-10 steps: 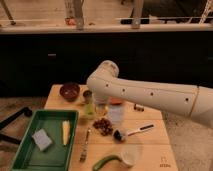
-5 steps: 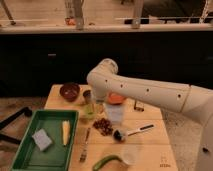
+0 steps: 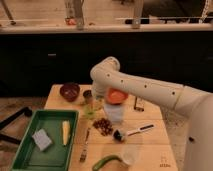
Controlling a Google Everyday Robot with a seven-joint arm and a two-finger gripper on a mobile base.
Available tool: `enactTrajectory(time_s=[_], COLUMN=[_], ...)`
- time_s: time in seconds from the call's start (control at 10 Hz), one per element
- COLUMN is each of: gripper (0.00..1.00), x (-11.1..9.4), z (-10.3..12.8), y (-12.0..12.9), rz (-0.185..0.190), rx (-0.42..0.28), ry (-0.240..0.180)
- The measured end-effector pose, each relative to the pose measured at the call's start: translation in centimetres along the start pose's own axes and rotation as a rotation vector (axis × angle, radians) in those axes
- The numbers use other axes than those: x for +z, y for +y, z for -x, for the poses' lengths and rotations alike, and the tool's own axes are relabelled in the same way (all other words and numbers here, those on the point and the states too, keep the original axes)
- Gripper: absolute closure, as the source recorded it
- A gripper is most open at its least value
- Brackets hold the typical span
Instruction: Place apple in metal cup
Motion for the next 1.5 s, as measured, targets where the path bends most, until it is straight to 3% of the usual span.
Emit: enactTrajectory(time_s=[0.4, 1.1, 1.2, 1.4, 1.5], gripper=[1.00, 1.00, 1.00, 1.00, 1.00], x=[1.4, 1.5, 1.7, 1.8, 1.7], z=[1.5, 1.6, 1.3, 0.2, 0.1], y=[-1.8, -1.9, -2.3, -4.2, -5.3], rz=[0.029, 0.040, 0.049, 0.055, 0.057], rx=[0.021, 0.025, 0.043, 0.082, 0.093], ry=[-0.085, -0.102, -0.144, -0.266, -0.299])
